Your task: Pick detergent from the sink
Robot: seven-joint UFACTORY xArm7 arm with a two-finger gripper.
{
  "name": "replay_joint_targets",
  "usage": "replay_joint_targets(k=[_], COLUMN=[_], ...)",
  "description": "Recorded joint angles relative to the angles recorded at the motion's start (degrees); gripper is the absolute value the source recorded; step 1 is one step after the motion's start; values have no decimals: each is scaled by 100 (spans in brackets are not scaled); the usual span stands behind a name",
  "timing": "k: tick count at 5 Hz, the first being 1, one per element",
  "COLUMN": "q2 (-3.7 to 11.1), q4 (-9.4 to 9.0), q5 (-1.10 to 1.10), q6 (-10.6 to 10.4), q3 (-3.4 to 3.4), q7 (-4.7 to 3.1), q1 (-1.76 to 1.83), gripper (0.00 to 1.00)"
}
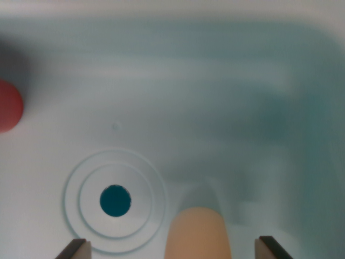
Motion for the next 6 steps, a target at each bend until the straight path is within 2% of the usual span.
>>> replay_joint_targets(k=[1,2,6], q2=[0,0,-8], q4=[0,0,21], q5=[0,0,-2], q6=[0,0,29], q3=[0,0,0], q7=[0,0,3], q1=[0,0,0], gripper=[0,100,100])
